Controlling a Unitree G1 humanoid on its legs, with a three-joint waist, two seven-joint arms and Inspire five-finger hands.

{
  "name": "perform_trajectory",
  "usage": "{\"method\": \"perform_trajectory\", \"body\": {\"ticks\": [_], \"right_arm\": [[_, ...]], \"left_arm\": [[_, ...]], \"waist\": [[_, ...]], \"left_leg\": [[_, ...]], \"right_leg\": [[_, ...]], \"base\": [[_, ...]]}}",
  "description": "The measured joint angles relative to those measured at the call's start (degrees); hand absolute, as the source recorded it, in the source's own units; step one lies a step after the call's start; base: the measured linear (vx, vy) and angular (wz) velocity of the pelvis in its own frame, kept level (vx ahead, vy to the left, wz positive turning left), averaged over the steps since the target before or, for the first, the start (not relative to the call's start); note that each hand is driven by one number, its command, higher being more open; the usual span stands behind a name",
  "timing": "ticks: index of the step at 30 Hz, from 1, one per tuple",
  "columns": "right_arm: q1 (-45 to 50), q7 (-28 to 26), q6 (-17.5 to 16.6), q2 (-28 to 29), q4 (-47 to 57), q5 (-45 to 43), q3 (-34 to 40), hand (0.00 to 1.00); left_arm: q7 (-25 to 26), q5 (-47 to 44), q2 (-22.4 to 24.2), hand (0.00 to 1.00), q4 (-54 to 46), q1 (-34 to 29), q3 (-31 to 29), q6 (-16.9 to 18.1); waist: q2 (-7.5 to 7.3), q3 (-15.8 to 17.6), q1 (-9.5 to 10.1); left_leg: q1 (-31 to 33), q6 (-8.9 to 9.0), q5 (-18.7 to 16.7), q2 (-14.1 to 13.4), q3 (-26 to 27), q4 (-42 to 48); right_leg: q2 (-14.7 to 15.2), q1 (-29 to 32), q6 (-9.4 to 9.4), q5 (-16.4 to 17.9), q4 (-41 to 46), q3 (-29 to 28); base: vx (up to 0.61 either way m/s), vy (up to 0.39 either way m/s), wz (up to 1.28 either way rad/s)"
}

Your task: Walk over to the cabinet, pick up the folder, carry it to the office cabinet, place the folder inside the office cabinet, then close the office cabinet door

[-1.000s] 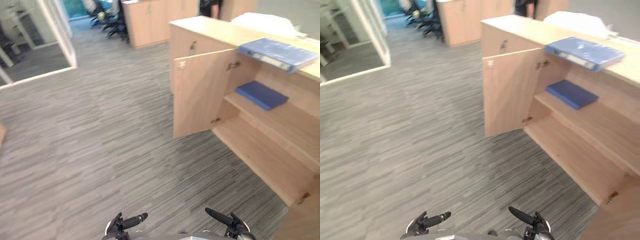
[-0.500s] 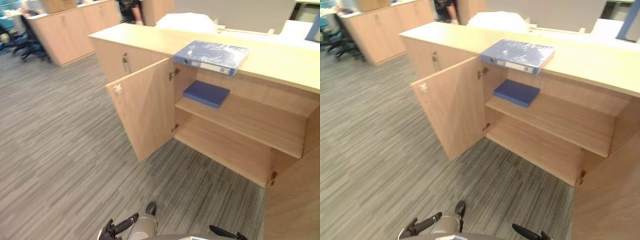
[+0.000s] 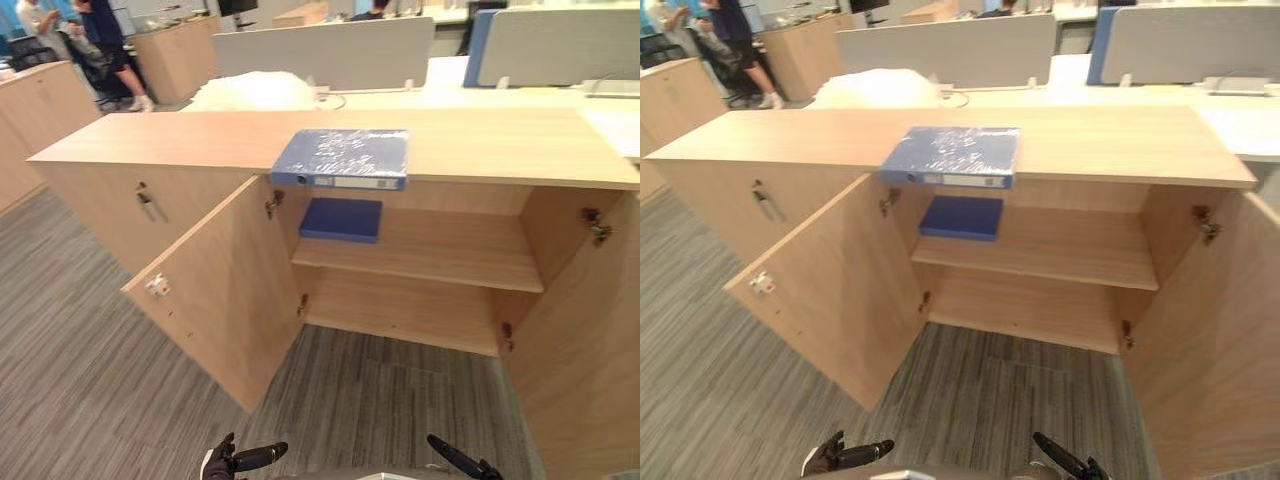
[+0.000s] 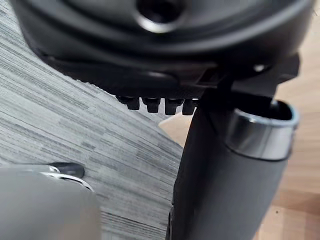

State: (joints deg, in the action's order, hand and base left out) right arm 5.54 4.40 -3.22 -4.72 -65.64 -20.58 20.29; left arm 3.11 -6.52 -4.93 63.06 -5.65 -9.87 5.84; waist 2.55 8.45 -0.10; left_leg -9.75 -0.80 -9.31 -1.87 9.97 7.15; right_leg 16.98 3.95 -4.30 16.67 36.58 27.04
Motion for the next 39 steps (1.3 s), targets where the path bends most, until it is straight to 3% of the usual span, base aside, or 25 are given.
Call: {"method": "perform_trajectory", "body": {"ticks": [1,3,6,8,10,11,13,14,16,19,20,21,22,23,25,27,31,36,39], "right_arm": [[0.05,0.0,0.0,0.27,-0.31,-0.06,-0.18,1.0],[0.96,-0.05,0.2,0.66,-1.11,-0.5,0.1,1.0],[0.84,-0.05,0.32,-0.02,-2.07,-0.25,1.4,1.0],[0.88,-0.06,0.82,-0.1,-2.68,0.33,2.54,1.0],[0.95,-0.24,0.92,0.4,-2.84,1.52,2.67,1.0],[0.99,-0.3,1.01,0.41,-2.8,2.0,2.67,1.0],[0.85,-0.31,1.44,-0.38,-2.64,2.48,2.51,1.0],[0.86,-0.07,1.68,-0.56,-2.71,2.52,2.48,1.0],[0.71,0.03,1.82,-0.55,-2.77,2.5,2.01,1.0],[-1.18,0.11,1.85,-0.02,-2.74,2.47,0.9,1.0],[-1.84,0.11,1.8,0.46,-2.65,2.47,0.88,1.0],[-1.94,0.11,1.67,0.58,-2.52,2.47,0.92,1.0],[-1.47,-0.05,1.67,-0.18,-2.08,2.47,0.93,1.0],[-1.34,0.0,1.73,-0.52,-2.18,2.49,0.92,1.0],[-1.12,0.02,1.58,1.83,-1.47,2.57,-0.05,1.0],[-1.32,-0.15,1.36,2.75,-1.19,2.59,-0.08,1.0],[-1.31,-0.86,0.92,3.63,-0.38,2.77,-0.21,1.0],[-1.24,-1.35,1.18,3.03,-0.36,2.81,-0.22,1.0],[-1.21,-1.45,1.59,1.14,0.18,2.9,-0.17,1.0]], "left_arm": [[0.31,-0.58,-0.19,1.0,-0.03,0.49,0.02,0.03],[0.47,-0.73,-0.35,1.0,-0.06,0.4,0.0,0.0],[-0.05,0.45,0.79,1.0,-0.06,0.37,0.73,-0.05],[-0.7,1.6,1.33,1.0,-0.21,0.4,0.67,0.05],[-1.2,1.84,1.33,1.0,-1.16,0.49,0.59,0.32],[-1.27,1.94,1.42,1.0,-1.65,0.54,0.41,0.32],[-1.54,1.51,2.27,1.0,-2.7,0.74,-0.36,0.18],[-1.55,1.33,2.37,1.0,-3.01,0.76,-0.61,0.18],[-1.23,1.32,2.49,1.0,-3.46,1.03,-0.61,0.36],[-0.92,0.81,2.52,1.0,-3.7,2.02,-1.4,0.34],[-0.62,0.03,2.6,1.0,-3.87,2.25,-1.72,0.35],[-0.53,-0.26,2.85,1.0,-3.92,2.28,-1.65,0.36],[-0.4,-0.74,3.7,1.0,-3.87,1.82,-1.34,0.37],[-0.56,-1.05,3.86,1.0,-3.74,1.59,-1.1,0.29],[0.32,-1.86,1.5,1.0,-2.85,1.66,-0.61,0.28],[0.45,-1.86,0.97,1.0,-2.39,1.44,-0.5,0.29],[-0.01,-2.12,1.19,1.0,-1.49,1.27,0.06,0.33],[-2.57,-11.07,1.49,1.0,-3.19,0.17,2.53,0.23],[-3.61,-17.92,2.63,1.0,-10.75,-4.01,4.64,0.07]], "waist": [[-0.9,0.41,-0.48],[-1.61,0.4,-1.15],[0.7,0.59,-0.95],[1.03,0.22,-0.98],[0.22,-0.54,-1.25],[0.05,-0.62,-1.33],[1.52,0.03,-0.97],[1.85,0.14,-0.61],[1.45,0.22,-0.1],[0.1,1.2,0.09],[-0.68,1.58,0.09],[-0.66,1.52,0.07],[0.87,0.72,0.08],[1.17,0.4,0.48],[-2.73,0.11,0.39],[-3.51,-0.31,0.64],[-3.02,-1.21,1.18],[-2.14,-0.76,0.93],[-0.69,0.09,0.94]], "left_leg": [[-0.12,0.87,-0.53,-0.63,0.01,-0.07],[-1.29,2.87,-1.42,-2.3,-1.19,-1.08],[-3.75,5.28,-1.01,-5.48,-2.64,-2.78],[-4.63,6.54,-0.44,-7.6,-3.76,-1.31],[1.11,8.54,-1.67,-9.56,-4.53,13.34],[4.53,8.68,-1.85,-10.4,-4.62,19.95],[14.16,8.81,-1.5,-14.78,-4.52,42.67],[16.43,8.13,-1.92,-16.08,-3.33,49.67],[18.67,6.65,-3.12,-16.03,-0.8,51.9],[19.99,6.55,-5.64,-12.49,0.52,39.52],[19.9,6.19,-5.19,-9.5,-0.1,30.4],[19.66,5.4,-3.12,-7.17,-1.37,22.5],[19.3,3.72,5.95,-5.42,-4.74,12.31],[19.03,3.34,8.53,-4.77,-5.83,11.77],[14.14,2.25,10.56,-0.73,-5.28,5.06],[10.09,1.65,12.57,0.81,-4.67,-1.1],[4.09,1.32,17.16,2.03,-4.23,-12.22],[4.14,1.39,16.89,2.49,-4.5,-12.51],[4.11,1.13,15.94,3.11,-5.38,-12.52]], "right_leg": [[-1.87,2.5,-0.46,-1.28,-6.41,-1.05],[-5.47,2.9,4.03,-6.69,-10.76,-3.24],[-9.29,0.38,5.7,-5.32,-11.72,-1.43],[-11.88,-3.28,6.71,-4.83,-14.68,-0.37],[-14.1,-7.39,6.88,-4.69,-20.76,0.81],[-14.71,-8.26,6.8,-4.85,-22.17,0.91],[-18.27,-12.38,7.28,-5.48,-26.5,0.4],[-19.46,-15.04,7.44,-5.59,-28.29,-0.43],[-19.64,-17.79,7.37,-5.63,-30.14,-2.02],[-17.2,-19.92,6.95,-5.85,-30.61,-4.13],[-15.39,-20.7,6.15,-5.87,-30.61,-4.59],[-14.62,-21.06,4.94,-5.8,-30.61,-4.66],[-15.01,-21.38,3.38,-5.43,-30.65,-4.86],[-15.06,-21.96,2.14,-4.68,-30.7,-5.44],[-10.77,-23.07,1.12,-4.44,-29.35,-5.54],[-9.07,-23.11,0.58,-4.83,-27.55,-6.35],[-8.11,-23.02,-0.19,-5.5,-26.52,-7.39],[-7.32,-22.4,-0.32,-5.43,-25.01,-7.24],[-5.26,-18.24,-1.44,-4.58,-15.96,-7.33]], "base": [[0.13,-0.216,-0.05],[0.21,-0.274,0.09],[0.31,-0.288,0.07],[0.24,-0.265,0.22],[0.2,-0.214,0.24],[0.17,-0.162,0.1],[0.2,-0.109,-0.19],[0.22,-0.056,-0.32],[0.26,-0.008,-0.41],[0.32,0.079,-0.49],[0.33,0.161,-0.29],[0.28,0.158,-0.21],[0.22,0.153,-0.13],[0.29,0.156,0.04],[0.31,0.15,0.11],[0.19,0.096,-0.04],[0.1,0.062,-0.04],[0.01,0.034,0.01],[-0.01,0.087,0.04]]}}
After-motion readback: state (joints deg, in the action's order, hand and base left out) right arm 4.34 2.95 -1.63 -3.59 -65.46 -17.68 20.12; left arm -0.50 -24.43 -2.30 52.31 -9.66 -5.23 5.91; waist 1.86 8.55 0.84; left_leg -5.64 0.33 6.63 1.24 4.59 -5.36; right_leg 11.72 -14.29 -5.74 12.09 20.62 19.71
